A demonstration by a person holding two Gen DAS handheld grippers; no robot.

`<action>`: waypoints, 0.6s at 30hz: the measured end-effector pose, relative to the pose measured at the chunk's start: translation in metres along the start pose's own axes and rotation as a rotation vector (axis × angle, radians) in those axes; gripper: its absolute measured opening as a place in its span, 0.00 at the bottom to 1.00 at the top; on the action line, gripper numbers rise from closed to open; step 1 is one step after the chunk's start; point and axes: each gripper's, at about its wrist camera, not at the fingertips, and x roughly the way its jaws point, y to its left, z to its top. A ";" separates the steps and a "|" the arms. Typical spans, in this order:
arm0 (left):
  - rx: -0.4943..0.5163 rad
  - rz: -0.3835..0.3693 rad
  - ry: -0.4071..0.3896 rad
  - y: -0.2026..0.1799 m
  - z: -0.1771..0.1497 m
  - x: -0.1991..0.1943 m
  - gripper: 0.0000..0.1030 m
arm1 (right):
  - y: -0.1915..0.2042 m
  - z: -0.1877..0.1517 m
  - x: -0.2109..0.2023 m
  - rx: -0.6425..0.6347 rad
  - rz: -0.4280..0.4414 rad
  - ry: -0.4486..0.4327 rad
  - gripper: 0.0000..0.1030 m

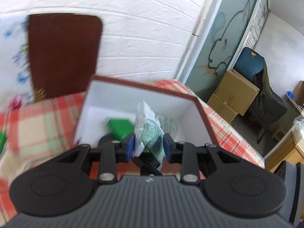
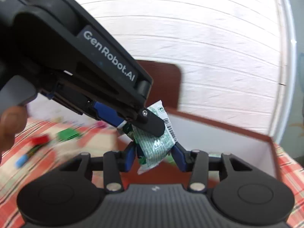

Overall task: Organize objects
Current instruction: 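Carry the green packet into the brown box and release it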

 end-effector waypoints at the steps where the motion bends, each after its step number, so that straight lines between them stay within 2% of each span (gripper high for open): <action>1: -0.004 -0.003 0.005 0.000 0.004 0.011 0.33 | -0.008 0.003 0.009 0.010 -0.013 0.010 0.42; 4: -0.013 0.021 0.032 -0.001 0.007 0.038 0.34 | -0.027 0.002 0.038 0.030 -0.050 0.056 0.48; 5: -0.016 0.035 0.043 0.000 0.005 0.046 0.34 | -0.030 0.000 0.047 0.027 -0.067 0.081 0.52; 6: -0.010 0.050 0.055 -0.001 0.002 0.046 0.34 | -0.032 -0.002 0.052 0.034 -0.079 0.090 0.61; 8: 0.006 0.083 0.065 -0.001 -0.004 0.045 0.34 | -0.035 -0.006 0.049 0.060 -0.072 0.080 0.62; 11: 0.017 0.090 0.044 -0.003 -0.007 0.030 0.38 | -0.034 -0.009 0.037 0.080 -0.072 0.059 0.62; 18: 0.127 0.271 -0.035 -0.020 -0.020 -0.012 0.38 | -0.022 -0.017 -0.001 0.144 -0.077 0.023 0.62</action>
